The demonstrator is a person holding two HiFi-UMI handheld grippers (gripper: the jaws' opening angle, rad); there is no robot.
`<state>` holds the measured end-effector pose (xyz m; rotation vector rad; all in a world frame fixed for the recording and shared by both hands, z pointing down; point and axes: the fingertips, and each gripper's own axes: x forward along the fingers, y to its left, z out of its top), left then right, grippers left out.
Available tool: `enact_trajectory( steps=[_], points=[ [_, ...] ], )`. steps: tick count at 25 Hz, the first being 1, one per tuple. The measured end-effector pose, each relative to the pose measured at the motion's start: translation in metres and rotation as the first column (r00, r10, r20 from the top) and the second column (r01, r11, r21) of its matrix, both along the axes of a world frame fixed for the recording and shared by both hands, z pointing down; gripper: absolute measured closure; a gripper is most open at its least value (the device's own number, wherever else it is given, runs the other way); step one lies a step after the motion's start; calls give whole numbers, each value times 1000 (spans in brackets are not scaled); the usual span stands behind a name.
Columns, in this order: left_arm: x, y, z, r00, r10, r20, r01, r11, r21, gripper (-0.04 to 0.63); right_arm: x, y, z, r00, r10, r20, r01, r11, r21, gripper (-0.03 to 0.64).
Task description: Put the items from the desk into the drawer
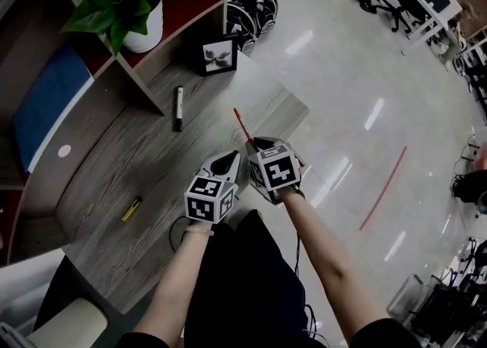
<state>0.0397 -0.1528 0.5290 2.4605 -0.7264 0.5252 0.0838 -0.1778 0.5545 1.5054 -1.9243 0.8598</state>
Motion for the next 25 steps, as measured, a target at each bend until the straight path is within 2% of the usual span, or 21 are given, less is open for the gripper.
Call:
enact_trajectory(
  steps=[11,25],
  points=[
    [44,34,4,993,115,-6,-115,993,-10,583,51,37,4,991,132,3,-132,991,8,551],
    [88,70,17,973,232,8,-232,972,-33,583,100,83,21,968,249,-9,-250,968,-20,551]
  ],
)
